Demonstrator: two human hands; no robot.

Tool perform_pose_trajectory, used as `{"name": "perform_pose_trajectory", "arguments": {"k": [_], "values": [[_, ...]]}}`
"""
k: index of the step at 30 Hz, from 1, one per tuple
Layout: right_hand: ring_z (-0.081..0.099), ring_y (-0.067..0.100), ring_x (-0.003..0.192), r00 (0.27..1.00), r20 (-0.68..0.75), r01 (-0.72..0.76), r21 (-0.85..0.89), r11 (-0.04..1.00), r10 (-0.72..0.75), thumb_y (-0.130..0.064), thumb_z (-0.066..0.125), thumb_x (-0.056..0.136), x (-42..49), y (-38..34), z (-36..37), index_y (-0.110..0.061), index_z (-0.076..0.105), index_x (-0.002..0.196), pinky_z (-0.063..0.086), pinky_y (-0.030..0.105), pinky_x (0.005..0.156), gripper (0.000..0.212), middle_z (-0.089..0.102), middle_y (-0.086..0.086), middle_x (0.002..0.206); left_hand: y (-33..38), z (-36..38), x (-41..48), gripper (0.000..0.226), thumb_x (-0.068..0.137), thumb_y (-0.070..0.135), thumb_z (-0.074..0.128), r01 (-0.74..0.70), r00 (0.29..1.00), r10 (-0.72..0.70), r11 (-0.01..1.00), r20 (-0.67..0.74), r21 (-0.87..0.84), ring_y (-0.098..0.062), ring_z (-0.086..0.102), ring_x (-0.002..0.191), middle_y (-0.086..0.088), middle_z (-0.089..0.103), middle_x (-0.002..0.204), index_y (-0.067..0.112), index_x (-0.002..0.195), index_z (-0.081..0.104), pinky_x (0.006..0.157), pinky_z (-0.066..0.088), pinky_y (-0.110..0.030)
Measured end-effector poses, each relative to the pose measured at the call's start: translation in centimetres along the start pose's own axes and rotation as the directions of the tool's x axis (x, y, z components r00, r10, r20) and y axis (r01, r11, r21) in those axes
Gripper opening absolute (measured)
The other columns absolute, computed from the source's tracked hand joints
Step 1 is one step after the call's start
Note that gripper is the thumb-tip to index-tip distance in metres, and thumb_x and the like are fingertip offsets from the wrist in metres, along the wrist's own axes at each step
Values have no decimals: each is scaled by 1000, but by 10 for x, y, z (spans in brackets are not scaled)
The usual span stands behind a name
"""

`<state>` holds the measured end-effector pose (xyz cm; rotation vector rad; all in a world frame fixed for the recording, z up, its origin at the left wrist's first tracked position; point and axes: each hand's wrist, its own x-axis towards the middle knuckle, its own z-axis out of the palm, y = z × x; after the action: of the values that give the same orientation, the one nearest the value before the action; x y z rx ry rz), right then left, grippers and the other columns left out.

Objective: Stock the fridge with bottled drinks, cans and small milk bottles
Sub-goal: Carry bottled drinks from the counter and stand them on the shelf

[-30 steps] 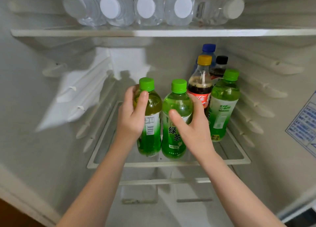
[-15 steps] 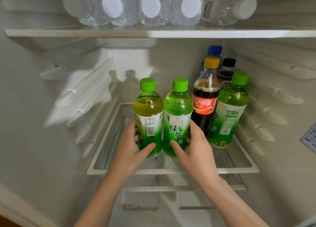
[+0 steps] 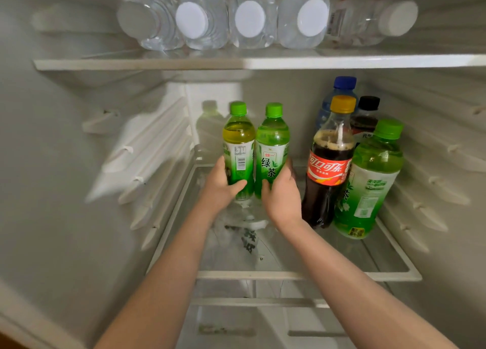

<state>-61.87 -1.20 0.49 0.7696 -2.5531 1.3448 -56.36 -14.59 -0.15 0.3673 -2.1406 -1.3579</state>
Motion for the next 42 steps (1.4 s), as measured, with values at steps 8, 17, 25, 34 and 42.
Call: {"name": "perform_pose_trajectory", "arguments": {"k": [8, 17, 25, 34, 42], "values": [[50, 30, 117, 999, -51, -3, 20, 1000, 4, -10, 55, 88, 29, 6, 11, -6, 31, 135, 45, 38, 93, 52, 45, 15, 129, -9, 6, 30, 57, 79, 3, 69, 2, 999, -3, 999, 36, 43, -22, 56, 115, -6, 58, 125, 14, 128, 40, 99, 46, -40], [48, 29, 120, 1000, -12, -19, 100, 995, 20, -7, 52, 89, 34, 12, 12, -9, 23, 143, 44, 41, 97, 62, 45, 15, 133, -6, 11, 31, 54, 79, 5, 70, 64, 998, -64, 991, -2, 114, -20, 57, 113, -7, 59, 125, 10, 126, 44, 94, 46, -30], [52, 26, 120, 991, 112, -107, 334, 937, 73, -11, 53, 92, -3, 13, 1, -7, 41, 133, 36, 22, 92, 42, 56, 11, 128, 13, 11, -24, 64, 80, 19, 70, 15, 980, 19, 985, -196, 172, -21, 45, 122, -1, 44, 133, 11, 137, 41, 105, 39, -43], [65, 14, 95, 984, 161, -134, 385, 913, 76, -8, 55, 92, -106, 19, -56, -13, 61, 111, 46, 9, 79, 20, 66, 0, 105, 40, 7, -135, 30, 79, 27, 57, -193, 967, 211, 973, -144, 129, 3, 55, 100, 20, 58, 108, 44, 103, 53, 78, 44, -15], [67, 10, 72, 923, -72, -337, 322, 885, 378, -2, 51, 91, -269, 64, -122, -25, 65, 90, 53, 21, 69, 27, 70, -4, 77, 26, 29, -234, 15, 84, 22, 57, -200, 970, 202, 979, 138, -23, -3, 60, 78, 17, 65, 89, 30, 96, 61, 69, 42, -10]]}}
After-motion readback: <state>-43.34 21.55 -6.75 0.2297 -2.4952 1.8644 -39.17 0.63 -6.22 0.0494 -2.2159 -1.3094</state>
